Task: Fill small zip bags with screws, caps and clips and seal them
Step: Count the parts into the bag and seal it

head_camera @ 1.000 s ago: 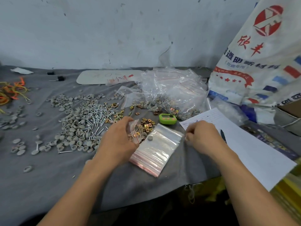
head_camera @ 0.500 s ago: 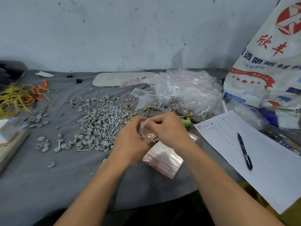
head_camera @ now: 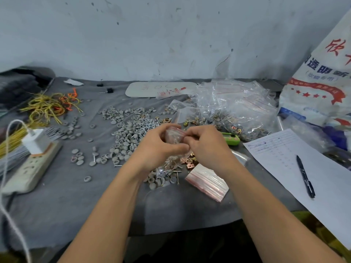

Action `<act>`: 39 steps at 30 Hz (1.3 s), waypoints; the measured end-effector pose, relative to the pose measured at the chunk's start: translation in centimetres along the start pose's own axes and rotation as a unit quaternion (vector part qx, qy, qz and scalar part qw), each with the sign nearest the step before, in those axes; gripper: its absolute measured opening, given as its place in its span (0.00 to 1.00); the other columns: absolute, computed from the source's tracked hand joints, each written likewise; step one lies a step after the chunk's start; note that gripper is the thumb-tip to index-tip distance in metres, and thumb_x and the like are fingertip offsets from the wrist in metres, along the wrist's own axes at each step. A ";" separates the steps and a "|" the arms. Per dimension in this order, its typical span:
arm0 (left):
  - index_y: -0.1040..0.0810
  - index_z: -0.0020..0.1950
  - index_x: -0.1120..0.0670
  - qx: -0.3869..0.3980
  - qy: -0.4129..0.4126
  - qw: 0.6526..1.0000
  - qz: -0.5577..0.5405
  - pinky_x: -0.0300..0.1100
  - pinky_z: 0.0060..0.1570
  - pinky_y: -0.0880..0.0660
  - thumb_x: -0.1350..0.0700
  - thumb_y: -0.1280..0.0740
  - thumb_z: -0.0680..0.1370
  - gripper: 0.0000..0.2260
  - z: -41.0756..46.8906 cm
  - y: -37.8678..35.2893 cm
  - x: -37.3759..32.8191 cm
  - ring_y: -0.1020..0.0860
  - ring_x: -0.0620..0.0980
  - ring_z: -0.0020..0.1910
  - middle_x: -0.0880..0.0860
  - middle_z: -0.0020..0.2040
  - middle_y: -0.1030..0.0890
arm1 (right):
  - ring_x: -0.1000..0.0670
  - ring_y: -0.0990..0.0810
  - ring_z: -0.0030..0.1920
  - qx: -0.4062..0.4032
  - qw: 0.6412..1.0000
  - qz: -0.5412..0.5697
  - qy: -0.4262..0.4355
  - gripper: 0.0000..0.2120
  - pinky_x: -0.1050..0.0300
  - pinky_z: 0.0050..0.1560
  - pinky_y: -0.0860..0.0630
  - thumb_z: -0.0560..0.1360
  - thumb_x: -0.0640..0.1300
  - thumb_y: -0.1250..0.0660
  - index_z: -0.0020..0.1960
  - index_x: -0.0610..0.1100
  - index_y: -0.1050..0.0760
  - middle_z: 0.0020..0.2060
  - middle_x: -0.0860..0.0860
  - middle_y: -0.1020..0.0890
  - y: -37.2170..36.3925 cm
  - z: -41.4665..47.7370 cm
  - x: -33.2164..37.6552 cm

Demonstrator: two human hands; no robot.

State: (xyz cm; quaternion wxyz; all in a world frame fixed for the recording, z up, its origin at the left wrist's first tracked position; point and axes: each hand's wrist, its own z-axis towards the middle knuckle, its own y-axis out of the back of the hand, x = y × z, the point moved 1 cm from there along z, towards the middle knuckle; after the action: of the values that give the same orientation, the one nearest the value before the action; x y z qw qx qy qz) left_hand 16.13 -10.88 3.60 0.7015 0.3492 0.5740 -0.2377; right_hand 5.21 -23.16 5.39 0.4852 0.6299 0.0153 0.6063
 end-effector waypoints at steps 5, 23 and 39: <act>0.12 0.47 0.51 -0.064 0.010 0.992 -0.108 0.31 0.40 0.23 0.58 0.21 0.71 0.07 -0.7 1.8 -0.8 0.15 0.43 0.41 0.52 0.44 0.12 | 0.47 0.14 0.43 -0.010 0.988 0.155 -0.022 0.08 0.48 0.50 0.17 0.73 0.37 0.25 0.45 0.49 0.12 0.37 0.53 0.12 0.1 -0.5 0.4; 0.13 0.36 0.50 -0.199 0.027 0.974 -0.101 0.33 0.39 0.26 0.56 0.20 0.70 0.05 -2.0 4.3 -1.1 0.22 0.44 0.35 0.51 0.35 0.16 | 0.52 0.21 0.33 -0.012 0.960 0.262 -0.094 0.10 0.55 0.40 0.22 0.73 0.39 0.23 0.34 0.47 0.15 0.32 0.47 0.15 -0.5 0.0 0.7; 0.13 0.40 0.54 -0.169 0.052 0.980 -0.096 0.33 0.32 0.26 0.60 0.21 0.72 0.03 -2.0 2.7 -0.7 0.21 0.41 0.31 0.50 0.36 0.14 | 0.54 0.23 0.33 0.003 0.949 0.307 -0.072 0.10 0.52 0.42 0.24 0.75 0.40 0.25 0.36 0.48 0.15 0.30 0.52 0.18 -2.5 0.2 1.6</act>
State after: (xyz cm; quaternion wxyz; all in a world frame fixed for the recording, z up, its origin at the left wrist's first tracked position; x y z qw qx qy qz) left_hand 16.63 -7.65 4.71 0.6935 0.1807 0.6724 -0.1851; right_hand 7.24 -21.02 5.01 0.2739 0.6477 -0.2123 0.6785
